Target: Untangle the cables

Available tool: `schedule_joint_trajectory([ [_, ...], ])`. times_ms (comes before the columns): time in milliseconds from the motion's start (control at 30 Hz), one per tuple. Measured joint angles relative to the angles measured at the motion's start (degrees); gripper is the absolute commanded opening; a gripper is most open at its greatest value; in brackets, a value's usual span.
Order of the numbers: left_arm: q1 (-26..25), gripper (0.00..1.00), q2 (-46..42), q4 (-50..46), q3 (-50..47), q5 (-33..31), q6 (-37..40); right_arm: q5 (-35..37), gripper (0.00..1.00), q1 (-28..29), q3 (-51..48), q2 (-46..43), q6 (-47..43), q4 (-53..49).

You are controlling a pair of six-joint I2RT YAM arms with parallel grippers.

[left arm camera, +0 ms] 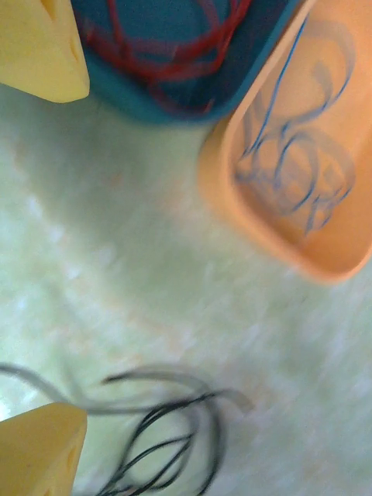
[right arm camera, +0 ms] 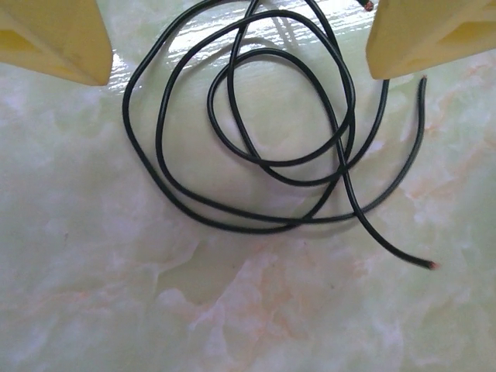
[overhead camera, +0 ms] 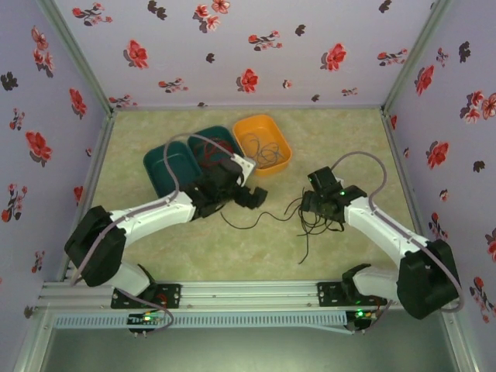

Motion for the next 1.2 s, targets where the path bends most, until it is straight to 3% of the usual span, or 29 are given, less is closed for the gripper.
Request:
schedule_joint_trajectory([
  [300,-1.03,0.85,6.05,6.01,-3.8,14.21,-0.31,-4.59,0.73,0.0,1.88,8.44,0.22,1.4],
  [567,-2.49,0.73,12.87,7.67,-3.72,19.28,-1.05,-6.45,0.71,0.02,4.7,12.94,0.2,2.73],
  [667,-2.64,0.62,13.53,7.45,-3.69,19.91,-1.2,-6.78,0.7,0.02,5.38,14.67,0.2,3.28],
  [933,-2.8,0.17,13.55,7.45,-3.06,20.61,-2.14,-7.1,0.71,0.02,5.35,16.9,0.22,3.48],
  [1200,-2.8,0.03,13.35,7.43,-3.04,20.04,-2.6,-7.54,0.71,0.02,4.72,18.82,0.24,4.92],
])
